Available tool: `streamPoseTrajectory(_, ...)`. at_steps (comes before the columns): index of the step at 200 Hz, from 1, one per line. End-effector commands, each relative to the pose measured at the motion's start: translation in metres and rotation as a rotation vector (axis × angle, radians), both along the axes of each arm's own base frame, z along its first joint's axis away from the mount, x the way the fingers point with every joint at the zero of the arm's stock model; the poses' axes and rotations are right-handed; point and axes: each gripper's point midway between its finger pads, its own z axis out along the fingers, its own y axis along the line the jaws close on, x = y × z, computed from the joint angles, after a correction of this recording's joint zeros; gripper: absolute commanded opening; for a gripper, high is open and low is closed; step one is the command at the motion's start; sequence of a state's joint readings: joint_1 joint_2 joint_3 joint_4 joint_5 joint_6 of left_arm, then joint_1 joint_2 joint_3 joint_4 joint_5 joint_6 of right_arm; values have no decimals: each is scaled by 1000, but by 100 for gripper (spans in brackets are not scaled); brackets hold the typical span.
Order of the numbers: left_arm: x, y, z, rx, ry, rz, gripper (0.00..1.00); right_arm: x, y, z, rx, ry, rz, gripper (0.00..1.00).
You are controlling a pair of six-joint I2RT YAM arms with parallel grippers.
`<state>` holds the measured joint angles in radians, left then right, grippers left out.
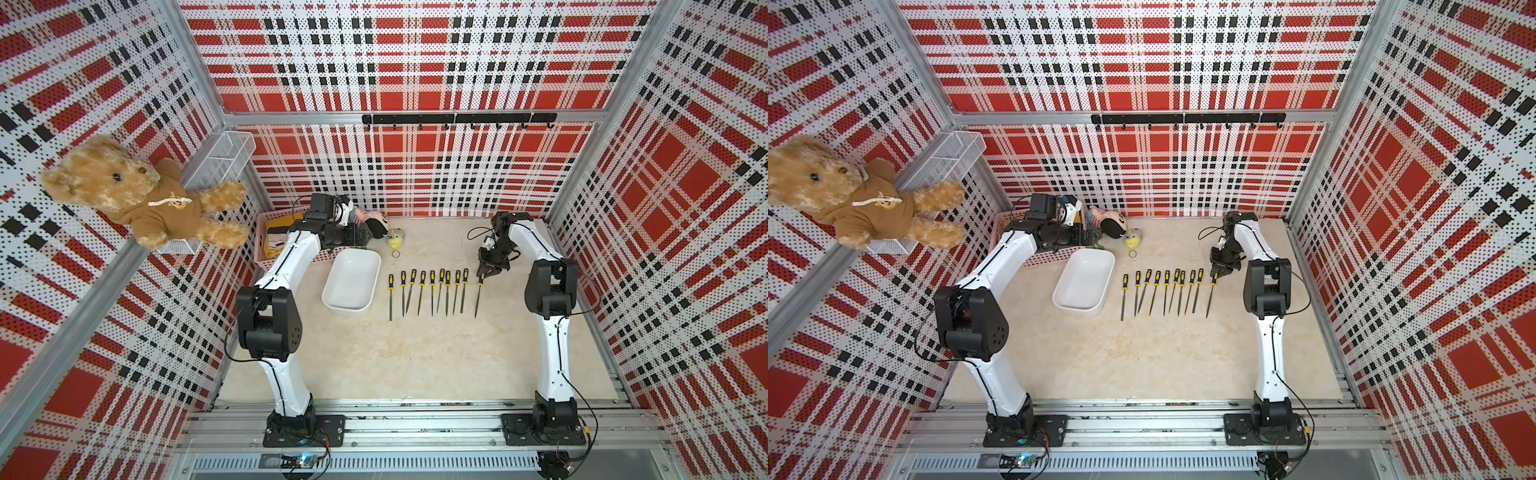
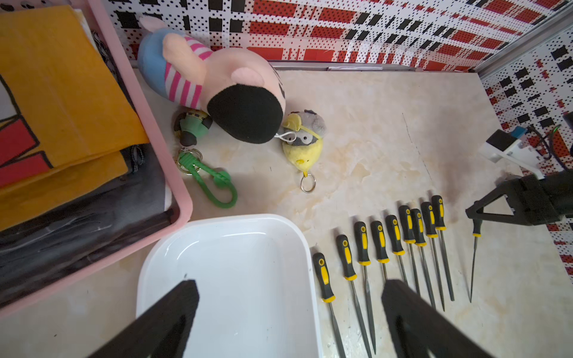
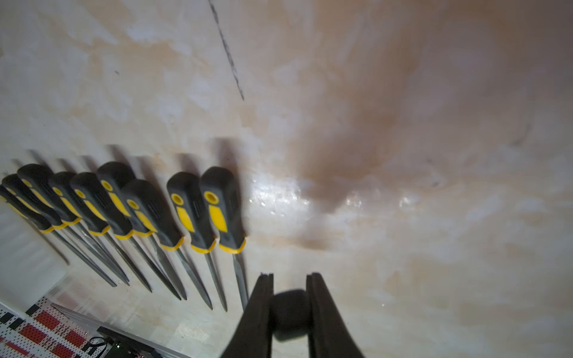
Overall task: Take the file tool out of the storage box
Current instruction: Place the file tool at the center of the board.
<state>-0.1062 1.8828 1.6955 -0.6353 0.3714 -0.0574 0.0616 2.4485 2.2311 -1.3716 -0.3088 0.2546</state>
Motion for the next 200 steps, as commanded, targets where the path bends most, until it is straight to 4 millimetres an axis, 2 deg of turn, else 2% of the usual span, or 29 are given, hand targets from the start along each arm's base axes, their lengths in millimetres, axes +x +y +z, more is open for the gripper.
streamPoseTrajectory(1, 0, -1, -10, -7, 17, -4, 99, 2, 0, -13, -10, 22, 3, 0)
streamPoseTrajectory(43, -2, 5, -17, 11, 29, 8, 99, 6, 7, -30, -7, 10, -9, 0)
streamPoseTrajectory(86, 1, 12, -13, 38, 10, 49, 99, 15, 12, -38, -1, -36, -37, 19)
streamPoseTrajectory(110, 3, 16, -9, 54, -3, 66, 99, 21, 13, -37, 3, -60, -56, 24)
streamPoseTrajectory(122, 4, 19, -7, 66, -12, 79, 99, 24, 13, -34, 5, -77, -62, 33)
streamPoseTrajectory(147, 6, 23, -3, 66, -34, 104, 99, 29, 13, -25, 8, -110, -65, 41)
streamPoseTrajectory(170, 7, 27, 5, 69, -63, 135, 99, 32, 11, -14, -2, -139, -63, 43)
streamPoseTrajectory(200, 8, 37, 30, 73, -163, 187, 99, 36, 7, 13, -3, -198, -70, 48)
